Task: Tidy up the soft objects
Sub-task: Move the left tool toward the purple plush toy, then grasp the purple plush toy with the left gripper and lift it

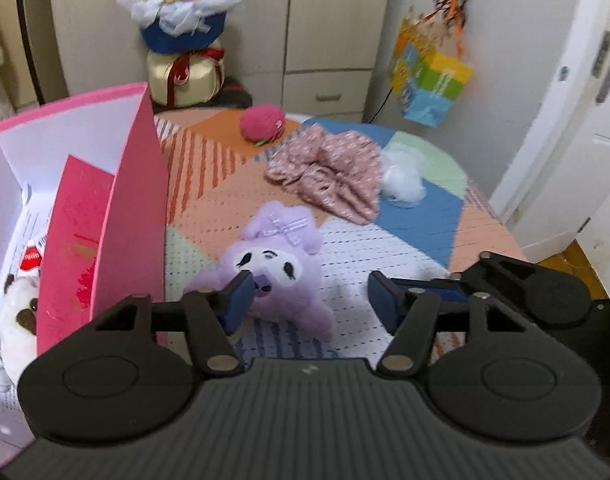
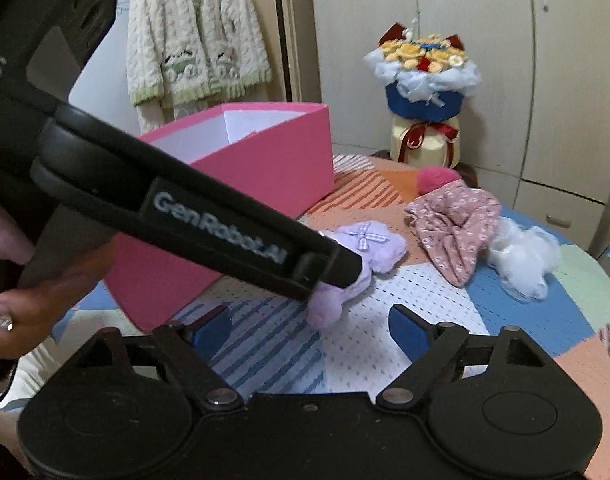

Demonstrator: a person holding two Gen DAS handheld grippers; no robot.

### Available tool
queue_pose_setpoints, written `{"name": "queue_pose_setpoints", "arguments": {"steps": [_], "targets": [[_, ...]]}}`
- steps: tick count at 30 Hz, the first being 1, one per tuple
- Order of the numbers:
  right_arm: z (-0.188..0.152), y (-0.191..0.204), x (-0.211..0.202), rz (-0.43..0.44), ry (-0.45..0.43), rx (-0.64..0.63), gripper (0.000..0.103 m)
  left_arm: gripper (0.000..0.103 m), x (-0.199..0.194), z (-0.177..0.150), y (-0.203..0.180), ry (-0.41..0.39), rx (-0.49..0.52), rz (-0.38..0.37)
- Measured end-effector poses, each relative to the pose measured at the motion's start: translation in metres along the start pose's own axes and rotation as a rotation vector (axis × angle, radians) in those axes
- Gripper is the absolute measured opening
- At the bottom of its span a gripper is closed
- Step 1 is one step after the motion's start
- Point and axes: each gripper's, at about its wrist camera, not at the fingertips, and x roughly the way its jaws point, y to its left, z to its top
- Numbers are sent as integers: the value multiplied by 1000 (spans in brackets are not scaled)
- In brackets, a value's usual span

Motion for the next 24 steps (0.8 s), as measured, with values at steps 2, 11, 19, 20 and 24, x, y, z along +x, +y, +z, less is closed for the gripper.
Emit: {"name": "queue_pose_setpoints", "arguments": {"steps": [2, 11, 19, 20, 24], "targets": [[3, -3, 12, 10, 28, -8, 81, 56, 4, 2, 4, 17, -19, -9], [12, -10, 46, 18, 63, -2, 61, 54, 13, 7, 8, 32, -35, -20], [6, -15, 42, 17, 66, 1, 22, 54, 18, 9, 9, 28, -43, -26], [5, -15, 39, 15, 66, -2, 21, 54, 19, 10, 9, 23, -42, -15], [-1, -18, 23, 15, 75, -7, 21, 58, 21, 9, 11, 27, -43, -23]]}}
